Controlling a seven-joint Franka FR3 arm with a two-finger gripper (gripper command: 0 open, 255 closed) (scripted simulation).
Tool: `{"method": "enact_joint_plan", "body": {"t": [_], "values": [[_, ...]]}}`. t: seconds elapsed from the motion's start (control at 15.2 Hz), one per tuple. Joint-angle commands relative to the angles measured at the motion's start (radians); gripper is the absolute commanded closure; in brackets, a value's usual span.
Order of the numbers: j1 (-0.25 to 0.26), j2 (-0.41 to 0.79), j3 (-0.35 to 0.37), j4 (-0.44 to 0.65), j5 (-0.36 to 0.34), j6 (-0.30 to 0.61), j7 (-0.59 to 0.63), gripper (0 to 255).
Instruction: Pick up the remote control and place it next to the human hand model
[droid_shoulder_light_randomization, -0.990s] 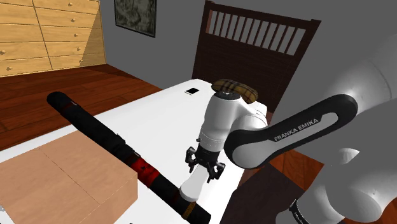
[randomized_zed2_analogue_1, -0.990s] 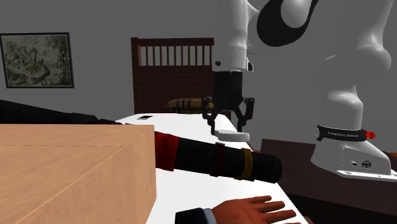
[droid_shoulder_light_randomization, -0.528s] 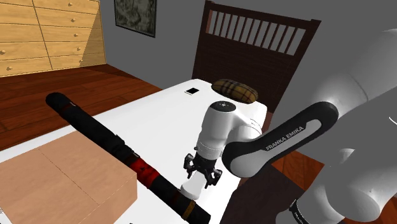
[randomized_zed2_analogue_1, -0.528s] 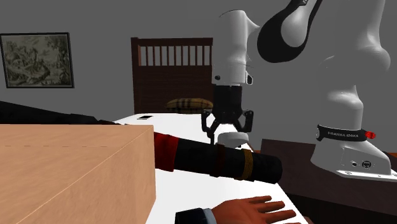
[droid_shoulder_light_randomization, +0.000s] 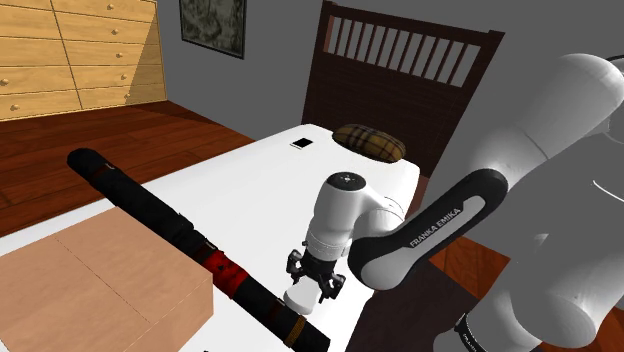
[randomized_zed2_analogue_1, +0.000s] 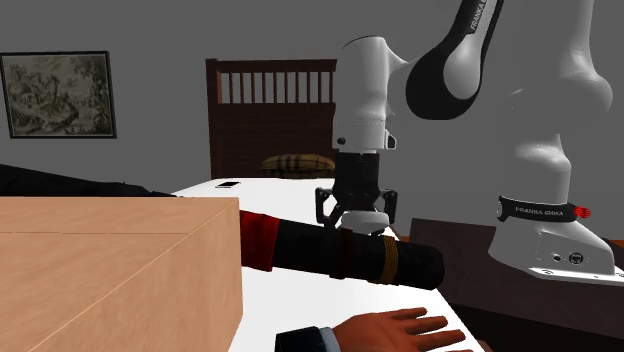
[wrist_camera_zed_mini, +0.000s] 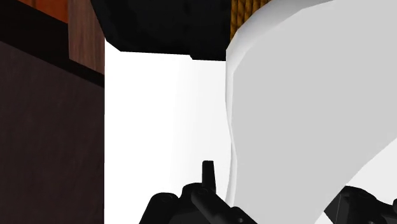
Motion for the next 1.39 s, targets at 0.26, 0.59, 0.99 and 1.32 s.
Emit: {"method": "enact_joint_plan", "body": {"t": [0.26, 0.59, 0.99, 1.32], "values": [[-0.002, 0.006, -0.001, -0.004, -0.002, 0.003, 0.000, 0], [-0.002, 0.007, -0.001, -0.004, -0.003, 0.003, 0.002, 0], [0.022, -0.153, -0.010, 0.013, 0.132, -0.157, -0.096, 0], [0.023, -0.153, -0.010, 0.013, 0.132, -0.157, -0.096, 0]]}}
